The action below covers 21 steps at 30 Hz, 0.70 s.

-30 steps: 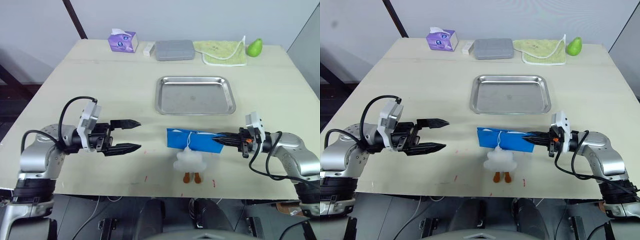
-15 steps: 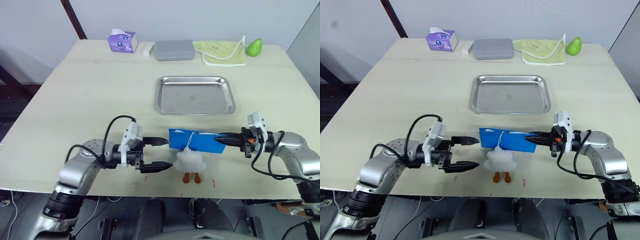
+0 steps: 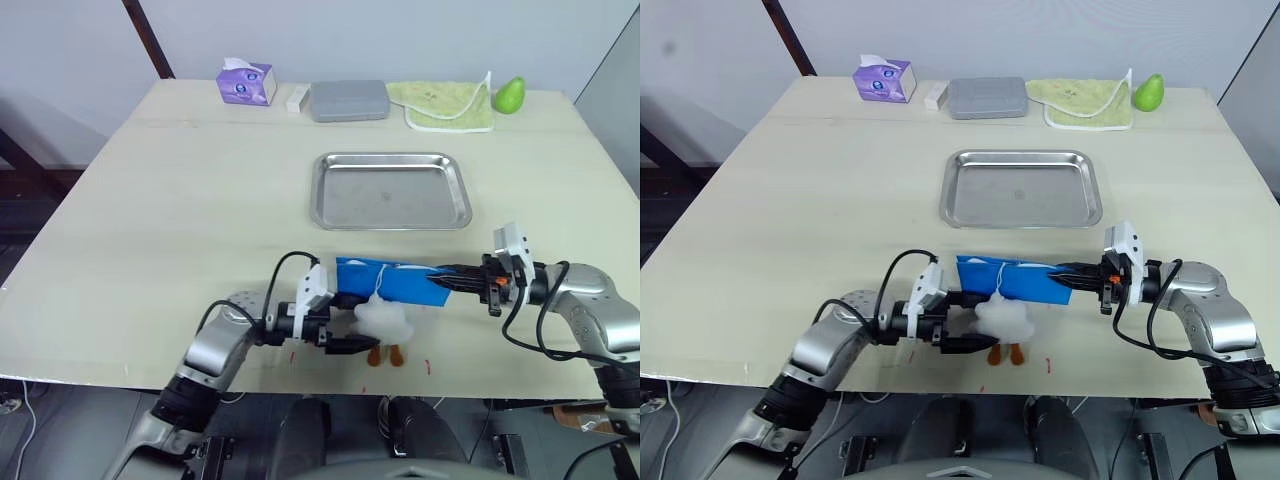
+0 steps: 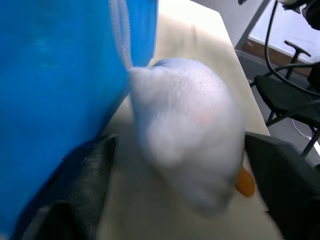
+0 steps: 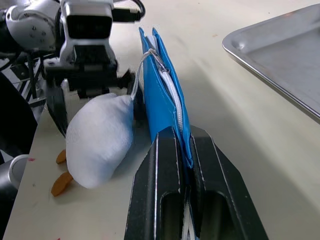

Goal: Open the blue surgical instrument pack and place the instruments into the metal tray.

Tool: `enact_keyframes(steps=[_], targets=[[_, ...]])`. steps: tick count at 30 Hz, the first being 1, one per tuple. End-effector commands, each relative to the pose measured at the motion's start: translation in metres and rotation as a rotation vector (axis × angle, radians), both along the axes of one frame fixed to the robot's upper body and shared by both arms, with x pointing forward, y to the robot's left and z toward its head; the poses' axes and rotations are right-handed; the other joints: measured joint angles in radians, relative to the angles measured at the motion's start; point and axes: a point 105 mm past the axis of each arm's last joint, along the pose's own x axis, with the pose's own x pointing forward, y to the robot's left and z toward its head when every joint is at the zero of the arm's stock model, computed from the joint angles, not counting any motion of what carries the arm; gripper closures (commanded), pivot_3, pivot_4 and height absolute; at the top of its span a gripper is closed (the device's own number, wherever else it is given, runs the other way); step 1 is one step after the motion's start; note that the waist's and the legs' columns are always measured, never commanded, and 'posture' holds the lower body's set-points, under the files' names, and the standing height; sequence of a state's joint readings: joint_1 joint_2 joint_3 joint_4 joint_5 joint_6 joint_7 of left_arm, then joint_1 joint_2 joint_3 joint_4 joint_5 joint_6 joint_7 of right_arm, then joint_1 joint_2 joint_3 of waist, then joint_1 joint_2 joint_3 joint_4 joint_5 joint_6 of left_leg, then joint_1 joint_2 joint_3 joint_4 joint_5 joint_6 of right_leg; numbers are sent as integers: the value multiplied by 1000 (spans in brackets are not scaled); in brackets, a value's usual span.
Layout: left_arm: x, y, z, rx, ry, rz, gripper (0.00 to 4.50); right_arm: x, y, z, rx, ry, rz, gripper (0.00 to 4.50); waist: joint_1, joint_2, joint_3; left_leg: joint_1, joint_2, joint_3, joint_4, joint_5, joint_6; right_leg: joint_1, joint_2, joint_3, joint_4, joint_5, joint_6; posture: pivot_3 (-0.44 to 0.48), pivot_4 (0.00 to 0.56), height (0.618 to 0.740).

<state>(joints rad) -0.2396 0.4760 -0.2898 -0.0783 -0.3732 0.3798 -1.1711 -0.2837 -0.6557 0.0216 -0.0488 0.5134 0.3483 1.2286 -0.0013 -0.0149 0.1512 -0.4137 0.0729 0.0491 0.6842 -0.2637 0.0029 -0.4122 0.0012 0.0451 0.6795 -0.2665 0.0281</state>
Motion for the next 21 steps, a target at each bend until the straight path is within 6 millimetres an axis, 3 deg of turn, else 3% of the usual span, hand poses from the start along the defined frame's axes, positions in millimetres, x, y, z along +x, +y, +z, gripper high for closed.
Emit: enact_keyframes(steps=[1, 4, 6, 12, 17, 21], targets=[[-2, -6, 4, 0, -46, -51, 2232, -2, 1, 8, -1, -32, 5, 4500, 0, 0, 0, 0, 0, 0, 0, 0, 0, 0, 0, 0, 0, 0, 0, 0, 150, 738], [-3, -3, 16, -42, -68, -79, 3844, -3, 1, 6, -2, -34, 2, 4500, -1, 0, 0, 0, 0, 0, 0, 0, 0, 0, 0, 0, 0, 0, 0, 0, 150, 738], [-5, 4, 31, -83, -99, -110, 4456, -2, 1, 5, -2, -34, 0, 4500, -2, 0, 0, 0, 0, 0, 0, 0, 0, 0, 0, 0, 0, 0, 0, 0, 150, 738], [-4, 41, 79, -164, -116, -164, 4456, 0, -2, 4, -1, -35, -8, 4500, -6, 0, 0, 0, 0, -1, 0, 0, 0, 0, 0, -1, 0, 0, 0, 0, 150, 738], [10, 69, 98, -120, -115, -122, 4456, 0, -5, 2, -1, -33, -15, 4500, -7, 0, 0, 0, 0, 0, 0, 0, 0, 0, 0, 0, -1, 0, 0, 0, 150, 738], [21, 93, 102, -59, -113, -62, 4456, 0, -10, 2, 10, -31, -28, 4500, -7, 0, 0, 0, 0, 0, 0, 0, 0, 0, 0, -1, 0, 0, 0, 0, 150, 738]])
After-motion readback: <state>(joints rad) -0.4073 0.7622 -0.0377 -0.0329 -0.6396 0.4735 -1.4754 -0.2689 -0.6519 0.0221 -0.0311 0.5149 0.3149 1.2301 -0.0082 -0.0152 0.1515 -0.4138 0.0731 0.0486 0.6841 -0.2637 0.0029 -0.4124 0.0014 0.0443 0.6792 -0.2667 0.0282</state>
